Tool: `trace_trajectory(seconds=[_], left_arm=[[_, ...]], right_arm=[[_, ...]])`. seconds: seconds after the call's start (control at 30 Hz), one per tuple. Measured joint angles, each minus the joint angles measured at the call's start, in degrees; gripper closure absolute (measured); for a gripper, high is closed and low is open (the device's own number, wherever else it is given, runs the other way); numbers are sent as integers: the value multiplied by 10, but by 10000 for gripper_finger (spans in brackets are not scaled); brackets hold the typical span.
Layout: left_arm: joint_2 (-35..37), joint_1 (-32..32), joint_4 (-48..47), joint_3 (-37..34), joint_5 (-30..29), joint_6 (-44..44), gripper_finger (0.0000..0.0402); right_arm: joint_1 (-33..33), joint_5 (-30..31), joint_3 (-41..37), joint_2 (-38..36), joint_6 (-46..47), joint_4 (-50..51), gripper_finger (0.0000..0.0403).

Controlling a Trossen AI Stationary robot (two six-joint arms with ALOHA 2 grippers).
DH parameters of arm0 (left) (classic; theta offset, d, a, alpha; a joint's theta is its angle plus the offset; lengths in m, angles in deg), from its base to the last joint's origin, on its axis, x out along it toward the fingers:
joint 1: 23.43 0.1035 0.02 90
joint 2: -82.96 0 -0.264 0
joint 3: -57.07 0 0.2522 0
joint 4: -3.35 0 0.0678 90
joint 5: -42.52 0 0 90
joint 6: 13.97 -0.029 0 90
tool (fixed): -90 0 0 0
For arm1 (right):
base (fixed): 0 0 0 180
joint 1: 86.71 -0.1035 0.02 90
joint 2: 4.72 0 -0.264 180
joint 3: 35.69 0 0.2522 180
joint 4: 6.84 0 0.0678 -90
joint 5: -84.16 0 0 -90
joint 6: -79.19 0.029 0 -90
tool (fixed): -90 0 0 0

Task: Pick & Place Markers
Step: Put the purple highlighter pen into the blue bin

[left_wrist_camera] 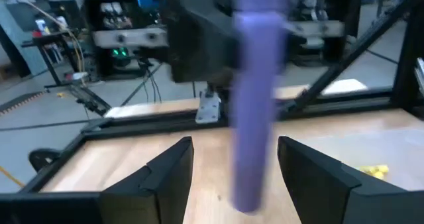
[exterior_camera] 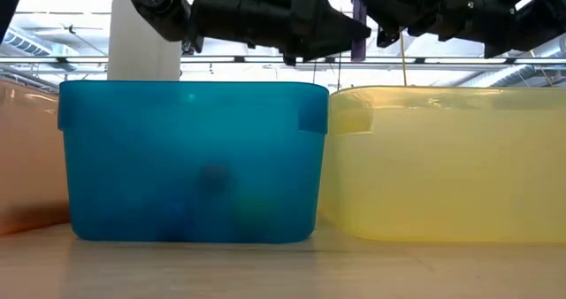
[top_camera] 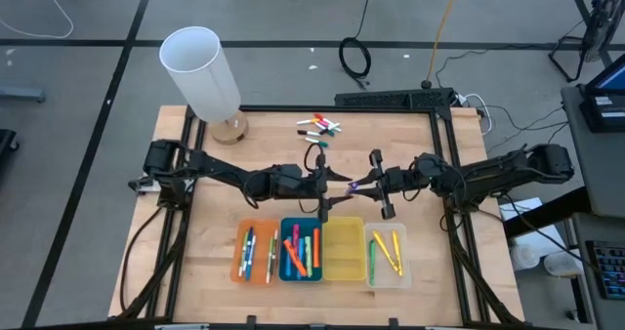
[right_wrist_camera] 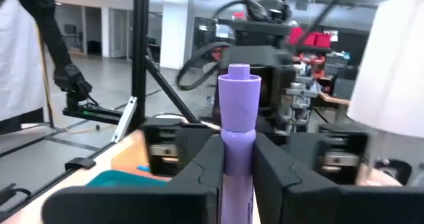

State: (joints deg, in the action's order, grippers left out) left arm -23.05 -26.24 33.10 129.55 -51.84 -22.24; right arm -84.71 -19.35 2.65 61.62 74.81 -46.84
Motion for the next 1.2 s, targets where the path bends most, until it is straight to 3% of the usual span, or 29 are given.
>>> trace_trajectory(seconds=[0.37, 0.47, 0.6, 0.7, 0.83, 1.07, 1.2], left_arm=[[1, 9, 13, 0, 9, 13, 183], [1, 9, 20, 0, 45, 13, 220], [1, 8, 17, 0, 67, 15, 325], [1, 11, 17, 0, 84, 31, 338], [9, 8, -23, 1, 109, 70, 338], [92, -56, -237, -7, 134, 174, 338], [118, -138, -228, -54, 66, 277, 338]], right_arm=[[-7, 0, 1, 24, 2, -25, 367], [-7, -3, 1, 31, 3, -37, 367], [-12, -2, 1, 30, -2, -43, 367], [-16, 2, 1, 30, 3, -46, 365], [-18, 35, 0, 25, 24, -40, 307], [-16, 68, 1, -12, 33, -21, 207], [-18, 61, 1, -29, 40, 3, 189]])
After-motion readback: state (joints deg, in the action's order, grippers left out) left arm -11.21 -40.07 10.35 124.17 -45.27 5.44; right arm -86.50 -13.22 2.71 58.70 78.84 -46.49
